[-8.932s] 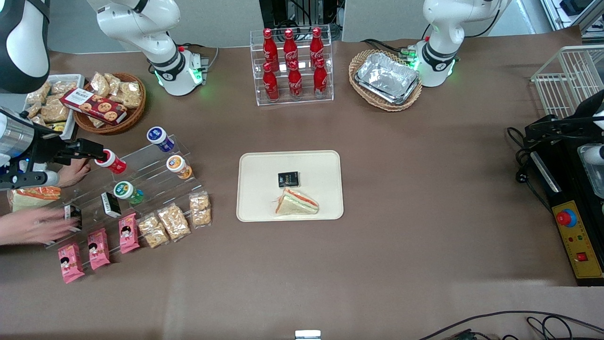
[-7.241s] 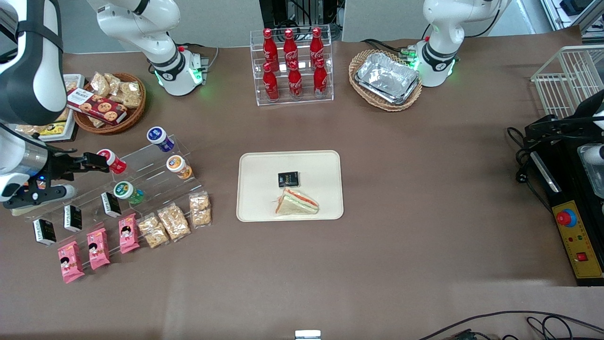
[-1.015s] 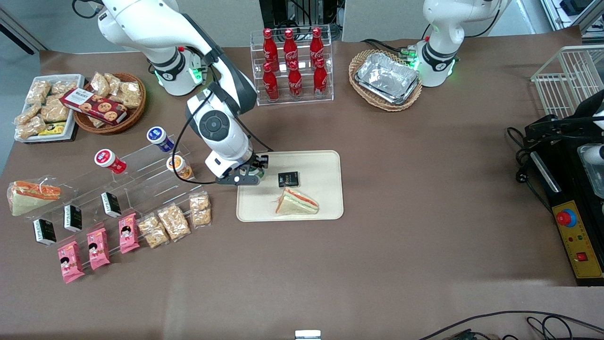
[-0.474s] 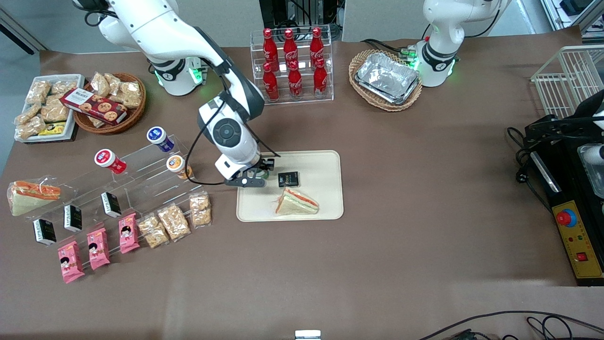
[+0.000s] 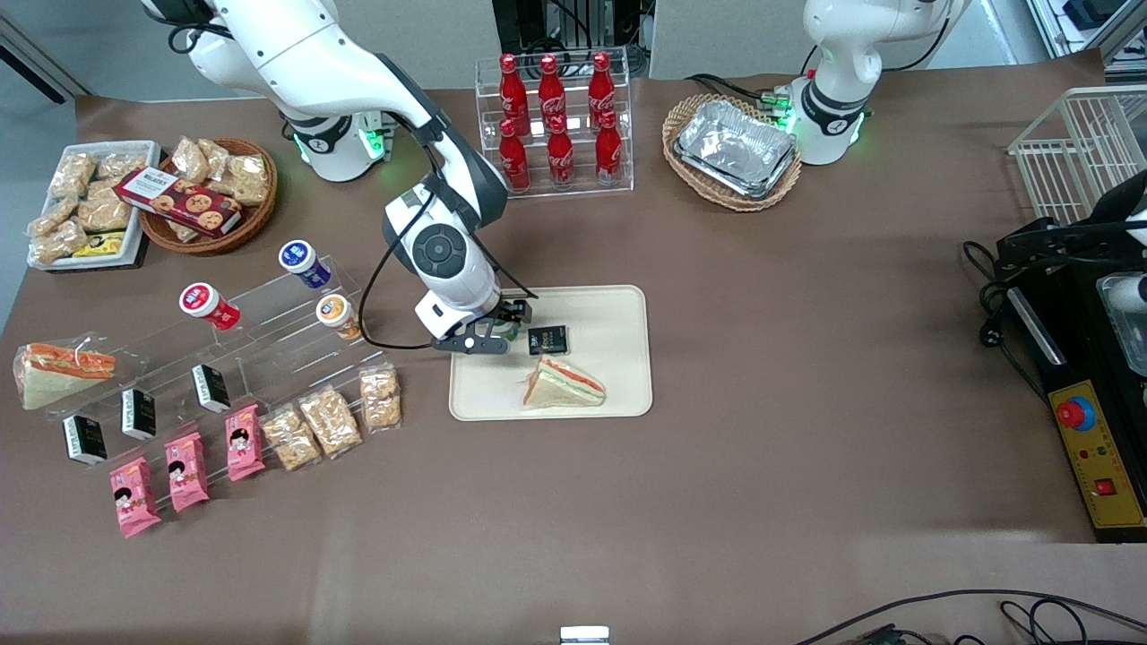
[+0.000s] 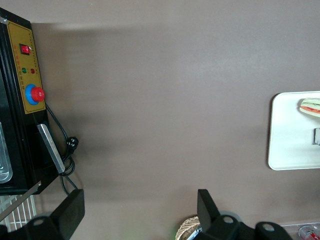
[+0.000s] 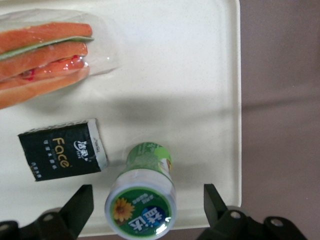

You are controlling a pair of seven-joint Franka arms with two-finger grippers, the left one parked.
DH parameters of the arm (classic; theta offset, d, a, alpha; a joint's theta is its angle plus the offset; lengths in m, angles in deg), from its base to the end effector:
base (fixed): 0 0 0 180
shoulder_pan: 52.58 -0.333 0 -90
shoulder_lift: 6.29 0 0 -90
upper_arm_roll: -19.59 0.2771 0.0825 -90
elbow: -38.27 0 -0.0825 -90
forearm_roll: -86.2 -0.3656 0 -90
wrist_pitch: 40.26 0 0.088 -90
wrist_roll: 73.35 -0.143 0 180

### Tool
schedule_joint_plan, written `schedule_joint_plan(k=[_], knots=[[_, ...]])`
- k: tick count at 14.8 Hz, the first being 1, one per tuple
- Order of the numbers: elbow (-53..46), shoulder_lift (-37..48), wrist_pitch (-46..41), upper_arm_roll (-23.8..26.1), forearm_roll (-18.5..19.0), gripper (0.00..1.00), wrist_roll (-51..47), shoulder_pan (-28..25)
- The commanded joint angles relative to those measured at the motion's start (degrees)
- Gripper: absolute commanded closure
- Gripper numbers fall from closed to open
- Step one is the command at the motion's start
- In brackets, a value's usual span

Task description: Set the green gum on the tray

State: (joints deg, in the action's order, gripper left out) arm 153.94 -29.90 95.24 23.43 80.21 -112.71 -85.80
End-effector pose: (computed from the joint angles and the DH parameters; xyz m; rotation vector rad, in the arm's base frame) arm 0.4490 0.3451 0.1829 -3.0949 0.1888 0.1742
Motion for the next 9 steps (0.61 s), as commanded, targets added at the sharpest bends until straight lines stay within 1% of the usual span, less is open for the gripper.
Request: schedule_joint_plan(k=[1, 3, 4, 6, 7, 9], knots=[[-0.35, 1.89, -1.1, -0.76, 0.45, 0.01, -0.28, 0.51], [-1.66, 4.79, -6.36, -2.6, 4.83, 0.01, 0.86, 1.92], [-2.72, 6.46, -9.78, -3.04, 5.28, 0.01, 3.48, 3.49], [-5.7, 9.01, -17.86, -3.05, 4.33, 0.01, 12.95, 8.05], [-7.02, 10.24, -21.73, -3.13, 4.32, 0.01, 16.04, 10.34], [-8.26, 13.14, -26.49, -3.05, 4.23, 0.01, 22.19, 14.21]])
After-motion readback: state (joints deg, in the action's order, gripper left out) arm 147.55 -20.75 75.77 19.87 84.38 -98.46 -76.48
